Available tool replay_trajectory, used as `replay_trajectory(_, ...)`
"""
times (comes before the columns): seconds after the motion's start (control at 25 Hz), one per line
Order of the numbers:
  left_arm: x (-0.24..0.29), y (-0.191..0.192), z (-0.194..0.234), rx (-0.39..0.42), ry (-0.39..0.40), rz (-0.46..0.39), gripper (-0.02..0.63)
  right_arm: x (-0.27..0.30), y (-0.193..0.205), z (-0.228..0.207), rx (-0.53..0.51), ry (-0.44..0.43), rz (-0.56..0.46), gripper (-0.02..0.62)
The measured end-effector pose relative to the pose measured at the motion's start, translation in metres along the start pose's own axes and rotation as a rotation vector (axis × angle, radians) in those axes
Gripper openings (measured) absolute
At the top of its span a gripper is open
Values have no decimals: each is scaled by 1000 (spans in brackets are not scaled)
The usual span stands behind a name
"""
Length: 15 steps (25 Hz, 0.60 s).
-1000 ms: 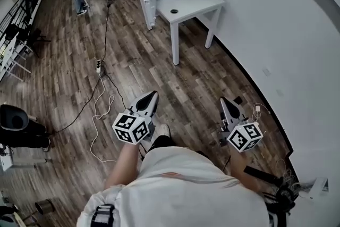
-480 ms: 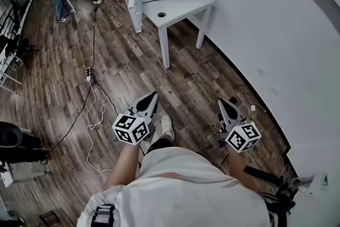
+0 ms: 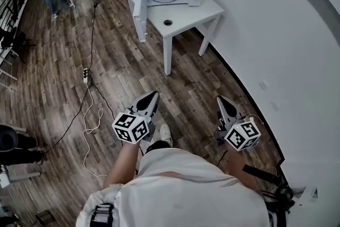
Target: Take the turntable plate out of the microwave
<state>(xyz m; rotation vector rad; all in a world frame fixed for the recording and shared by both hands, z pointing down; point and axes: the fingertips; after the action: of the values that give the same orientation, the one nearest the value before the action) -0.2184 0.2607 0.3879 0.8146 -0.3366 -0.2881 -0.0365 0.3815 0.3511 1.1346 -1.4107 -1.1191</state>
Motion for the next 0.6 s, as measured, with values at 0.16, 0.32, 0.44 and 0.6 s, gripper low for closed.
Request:
replay_trajectory(0.16,23,-36,26,8,5,-19,9,47,-10,-8,-12,-11,7,3)
replay_trajectory(0.32,39,-65,51,10,12,-47,9,85,-19,-12,-37,-14,11,3)
replay_trajectory(0.44,47,-75,65,21,19,-44,9,104,-28,-13,-60,-4,6,3)
replay_trajectory(0.6,58,-83,77,35,26,-36,9,124,-31,-14,-51,-6,10,3)
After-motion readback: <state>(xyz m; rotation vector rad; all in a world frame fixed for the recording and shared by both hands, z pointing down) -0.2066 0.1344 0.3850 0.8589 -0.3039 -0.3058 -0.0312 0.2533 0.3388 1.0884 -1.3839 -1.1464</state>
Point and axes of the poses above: the fingertips, and each gripper's own axes: x forward along the fingers, z to its left, y out of its underside, and after that the axes turned 15 degrees about -x, right-handed
